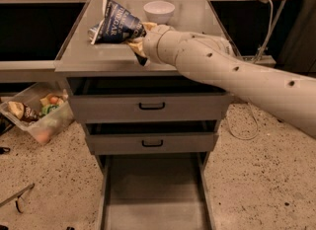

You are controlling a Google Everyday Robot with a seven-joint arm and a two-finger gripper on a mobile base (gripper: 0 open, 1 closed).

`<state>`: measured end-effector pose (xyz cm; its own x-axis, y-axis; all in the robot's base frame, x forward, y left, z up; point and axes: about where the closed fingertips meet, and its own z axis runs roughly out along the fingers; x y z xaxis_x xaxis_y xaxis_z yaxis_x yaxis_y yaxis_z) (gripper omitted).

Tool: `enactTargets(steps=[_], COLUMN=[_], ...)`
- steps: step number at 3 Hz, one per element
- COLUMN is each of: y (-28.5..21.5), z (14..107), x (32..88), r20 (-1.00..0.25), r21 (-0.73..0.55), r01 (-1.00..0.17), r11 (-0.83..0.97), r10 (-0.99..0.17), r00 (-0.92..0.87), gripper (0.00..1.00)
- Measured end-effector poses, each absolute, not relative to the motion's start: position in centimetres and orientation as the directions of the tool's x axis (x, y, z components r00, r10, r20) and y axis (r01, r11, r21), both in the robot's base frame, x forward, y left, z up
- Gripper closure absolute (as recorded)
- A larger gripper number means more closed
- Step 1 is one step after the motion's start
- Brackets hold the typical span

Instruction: Pick blue chip bag from bottom drawer and place on counter

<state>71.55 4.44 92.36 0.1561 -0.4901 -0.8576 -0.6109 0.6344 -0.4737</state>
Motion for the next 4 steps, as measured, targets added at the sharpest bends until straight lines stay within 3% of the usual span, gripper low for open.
enactTargets(steps=[2, 4], y=[-1.0, -2.0], z=[91.6, 85.2], x=[78.9, 81.5], r20=[-0.855, -0.864], r21=[-0.468, -0.34], r01=[-0.53, -0.592], r11=[0.707, 0.73], r10=[-0.514, -0.491], r00=[0.07, -0.109], gripper=[1.0, 1.0])
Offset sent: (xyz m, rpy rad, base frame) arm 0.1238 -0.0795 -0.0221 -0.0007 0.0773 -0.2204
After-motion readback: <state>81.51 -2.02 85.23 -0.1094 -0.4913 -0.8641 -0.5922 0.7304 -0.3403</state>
